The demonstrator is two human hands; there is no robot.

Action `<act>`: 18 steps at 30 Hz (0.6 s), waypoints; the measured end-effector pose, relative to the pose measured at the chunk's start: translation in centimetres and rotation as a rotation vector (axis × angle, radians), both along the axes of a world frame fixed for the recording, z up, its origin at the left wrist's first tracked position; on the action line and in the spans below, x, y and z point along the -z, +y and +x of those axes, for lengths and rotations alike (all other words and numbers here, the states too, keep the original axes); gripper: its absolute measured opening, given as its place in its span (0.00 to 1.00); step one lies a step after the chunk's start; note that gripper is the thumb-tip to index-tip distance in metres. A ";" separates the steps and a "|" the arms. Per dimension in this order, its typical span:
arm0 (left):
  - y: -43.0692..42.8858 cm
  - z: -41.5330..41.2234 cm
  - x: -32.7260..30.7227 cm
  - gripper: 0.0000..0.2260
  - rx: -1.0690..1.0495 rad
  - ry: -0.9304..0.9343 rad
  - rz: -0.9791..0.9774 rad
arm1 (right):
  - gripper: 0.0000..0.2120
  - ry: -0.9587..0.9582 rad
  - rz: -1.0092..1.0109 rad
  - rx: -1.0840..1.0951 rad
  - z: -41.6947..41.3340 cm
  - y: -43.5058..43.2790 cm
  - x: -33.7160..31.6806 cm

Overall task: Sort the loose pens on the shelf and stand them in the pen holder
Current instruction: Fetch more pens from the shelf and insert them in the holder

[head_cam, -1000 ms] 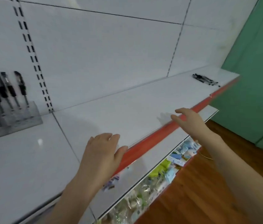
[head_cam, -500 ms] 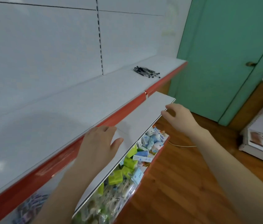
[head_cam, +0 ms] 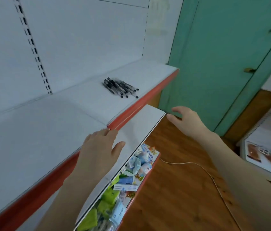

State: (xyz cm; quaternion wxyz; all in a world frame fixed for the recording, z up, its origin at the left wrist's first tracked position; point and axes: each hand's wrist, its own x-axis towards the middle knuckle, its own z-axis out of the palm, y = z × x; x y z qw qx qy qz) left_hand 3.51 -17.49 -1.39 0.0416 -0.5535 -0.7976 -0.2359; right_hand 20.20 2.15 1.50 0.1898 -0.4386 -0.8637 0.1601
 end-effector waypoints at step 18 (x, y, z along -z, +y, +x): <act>19.6 -6.7 -1.5 0.21 -0.472 -0.056 -0.111 | 0.20 -0.001 -0.022 -0.478 -15.5 24.5 -0.4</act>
